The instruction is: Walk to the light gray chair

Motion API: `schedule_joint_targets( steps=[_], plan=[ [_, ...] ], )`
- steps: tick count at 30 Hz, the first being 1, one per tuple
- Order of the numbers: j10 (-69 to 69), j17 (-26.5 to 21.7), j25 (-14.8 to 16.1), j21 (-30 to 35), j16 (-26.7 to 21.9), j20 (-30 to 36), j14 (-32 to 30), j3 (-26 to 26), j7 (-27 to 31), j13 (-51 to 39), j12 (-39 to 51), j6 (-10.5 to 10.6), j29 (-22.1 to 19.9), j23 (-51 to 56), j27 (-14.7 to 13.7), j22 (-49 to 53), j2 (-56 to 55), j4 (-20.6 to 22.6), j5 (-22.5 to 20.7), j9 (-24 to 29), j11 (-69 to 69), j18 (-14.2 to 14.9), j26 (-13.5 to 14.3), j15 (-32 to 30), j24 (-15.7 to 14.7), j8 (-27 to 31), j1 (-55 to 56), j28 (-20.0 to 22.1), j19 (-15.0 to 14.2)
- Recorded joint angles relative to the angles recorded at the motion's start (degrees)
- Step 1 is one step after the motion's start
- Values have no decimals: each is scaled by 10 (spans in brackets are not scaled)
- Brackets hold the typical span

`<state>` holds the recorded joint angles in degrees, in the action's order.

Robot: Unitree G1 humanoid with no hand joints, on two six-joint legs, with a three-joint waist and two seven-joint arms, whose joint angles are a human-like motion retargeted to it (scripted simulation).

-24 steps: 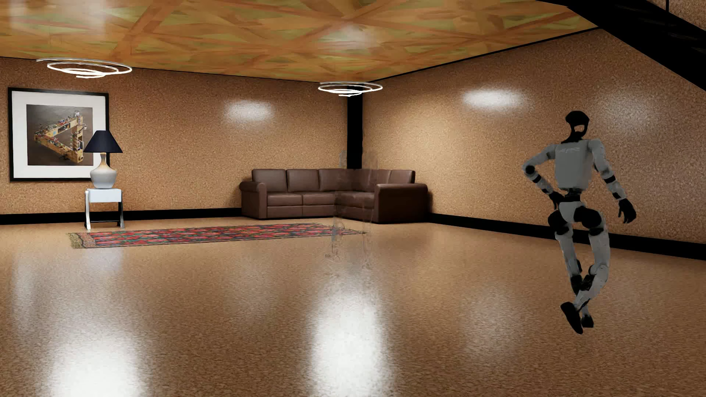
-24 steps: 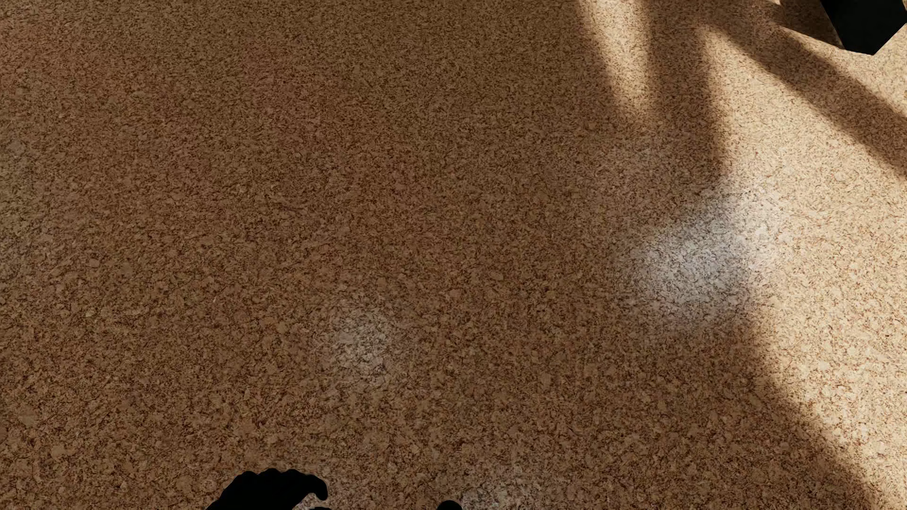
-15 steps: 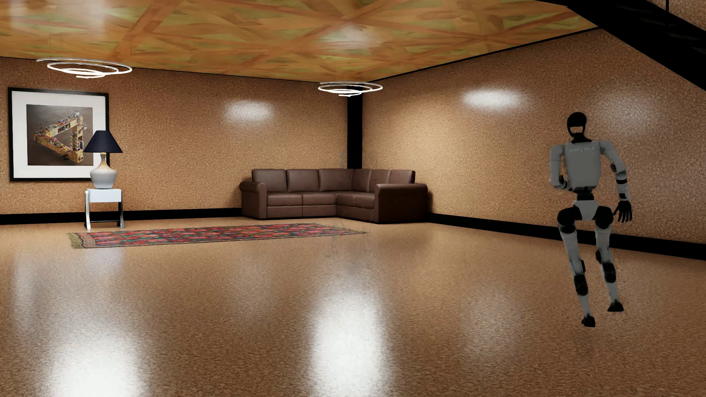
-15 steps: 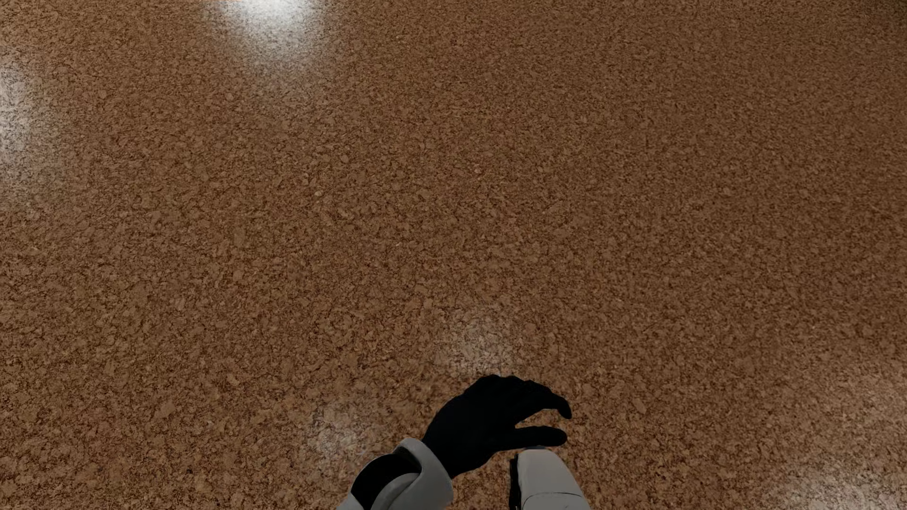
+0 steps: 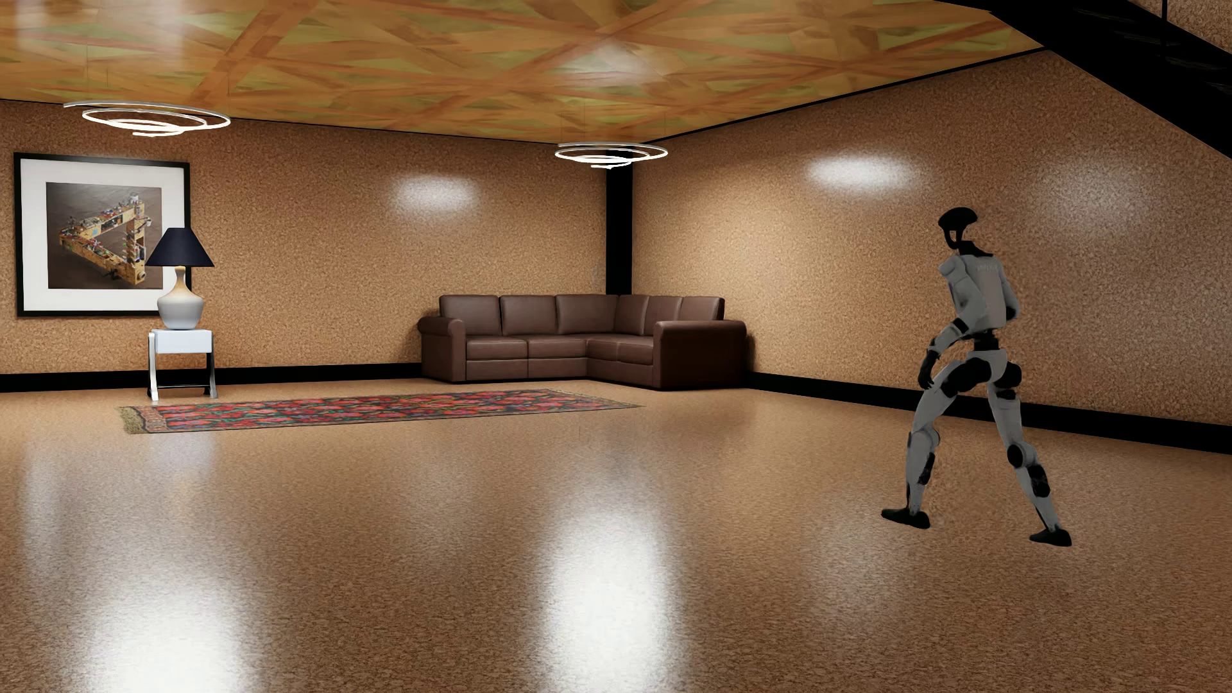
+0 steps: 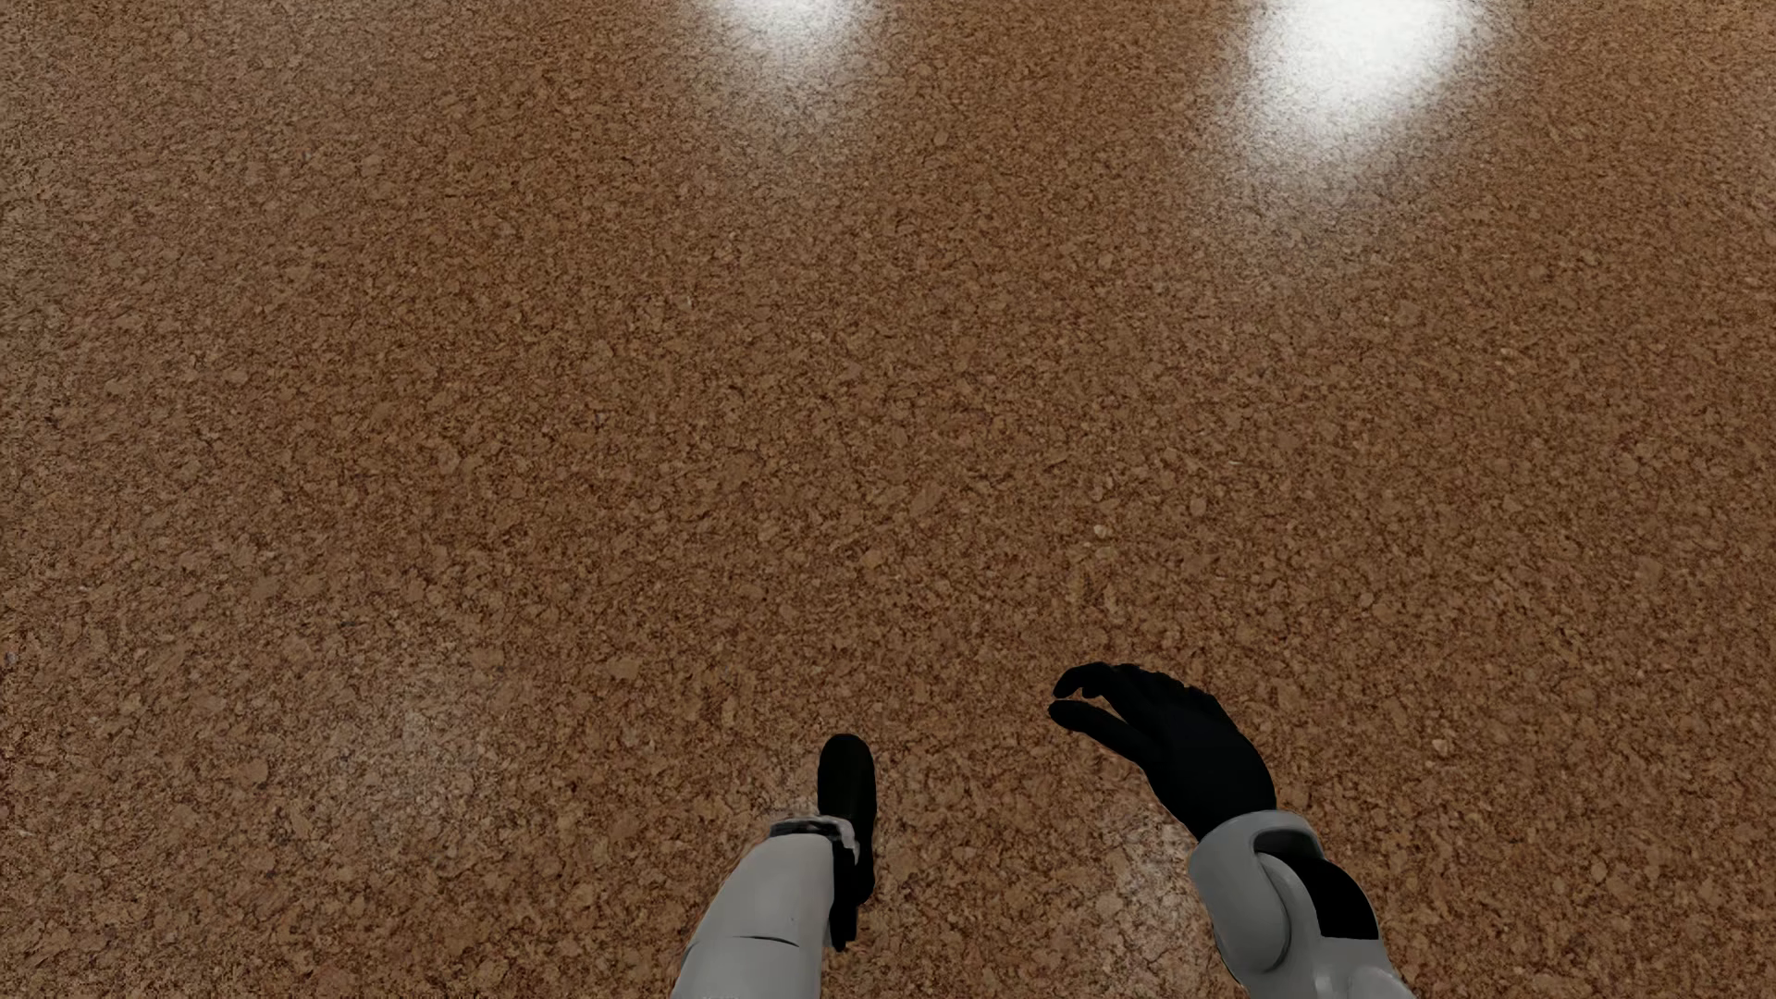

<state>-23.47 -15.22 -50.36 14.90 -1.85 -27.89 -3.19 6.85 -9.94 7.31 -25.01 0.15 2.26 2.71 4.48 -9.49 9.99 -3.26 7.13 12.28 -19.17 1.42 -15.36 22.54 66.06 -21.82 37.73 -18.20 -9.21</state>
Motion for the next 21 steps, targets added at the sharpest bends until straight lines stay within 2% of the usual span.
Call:
schedule_joint_targets(
  steps=[1,2,3,4,5,6,7,8,9,10,11,12,13,14,15,16,18,19,20,21],
  plan=[
    [88,-19,8,15,-29,2,-20,5,-15,-14,-7,-5,-2,28,-1,-41,29,5,-1,-1,23,-15,21,0,-21,-11,-16,18,-7],
    [70,-31,8,18,-57,14,-51,9,-22,-20,-9,-11,-6,42,8,-91,53,12,4,0,21,-44,27,-5,-14,-18,-10,36,-13],
    [6,-31,9,10,-74,26,-52,13,-22,-15,1,-18,-10,46,23,-147,70,21,16,2,1,-65,19,-18,4,-21,4,54,-17],
    [-54,-19,16,-6,-81,35,-41,16,-27,-1,17,-28,-21,30,50,-207,76,27,31,6,-33,-80,-3,-60,28,-21,12,75,-12],
    [-96,-3,24,-14,-73,39,-6,17,-34,8,31,-38,-31,-9,77,-266,66,30,49,9,-89,-86,-38,-127,50,-10,9,86,17],
    [-123,12,32,-16,-54,44,32,13,-42,7,42,-48,-26,-76,109,-312,33,33,80,12,-189,-86,-63,-191,64,4,-8,76,29],
    [-128,28,39,-21,-37,67,63,5,-45,6,54,-60,-15,-158,149,-344,-17,44,113,13,-304,-83,-66,-252,91,29,-37,55,82],
    [-116,39,36,-24,-23,101,85,-4,-42,8,72,-69,-6,-235,179,-360,-84,62,114,15,-411,-80,-42,-244,117,81,-75,45,85],
    [-92,45,23,-24,-13,141,100,-13,-33,21,97,-73,1,-304,196,-367,-153,78,94,16,-494,-77,-10,-211,143,126,-120,47,96],
    [-61,48,14,-31,0,168,110,-20,-20,49,124,-72,2,-352,198,-369,-216,89,83,14,-545,-75,24,-203,157,145,-167,82,87],
    [-30,59,14,-44,16,194,118,-28,-6,81,160,-69,-8,-383,200,-361,-273,97,79,12,-564,-72,43,-202,160,149,-212,108,78],
    [-5,66,17,-62,32,220,127,-38,9,108,185,-65,-16,-407,196,-343,-323,102,79,8,-554,-69,58,-198,151,143,-253,139,85],
    [16,72,29,-89,49,246,136,-49,23,139,212,-61,-25,-418,190,-320,-365,106,84,4,-521,-66,73,-196,130,131,-294,163,85],
    [29,77,48,-120,57,282,151,-61,35,170,238,-58,-34,-416,177,-292,-395,108,90,0,-455,-63,92,-198,108,113,-327,184,93],
    [38,78,54,-139,57,321,168,-72,46,199,262,-56,-35,-414,163,-262,-414,111,92,-2,-364,-60,111,-198,85,90,-360,198,98],
    [48,80,53,-156,47,362,184,-82,56,222,288,-55,-33,-410,152,-229,-421,112,79,-3,-243,-56,126,-206,71,73,-392,206,87],
    [69,99,50,-189,9,432,195,-95,72,253,336,-53,-24,-407,145,-168,-397,106,18,-7,43,-44,156,-216,47,79,-462,200,72],
    [62,105,44,-195,-10,451,193,-97,70,259,352,-51,-10,-409,141,-145,-391,101,-2,-8,96,-40,163,-233,30,72,-493,193,58],
    [42,106,31,-189,-30,459,179,-100,66,257,358,-46,10,-417,135,-131,-391,90,-27,-9,65,-32,160,-274,9,92,-519,179,111],
    [7,105,15,-182,-49,457,147,-102,58,247,355,-39,25,-424,128,-120,-391,78,-40,-8,-8,-25,150,-294,-12,101,-542,166,147]
  ],
)
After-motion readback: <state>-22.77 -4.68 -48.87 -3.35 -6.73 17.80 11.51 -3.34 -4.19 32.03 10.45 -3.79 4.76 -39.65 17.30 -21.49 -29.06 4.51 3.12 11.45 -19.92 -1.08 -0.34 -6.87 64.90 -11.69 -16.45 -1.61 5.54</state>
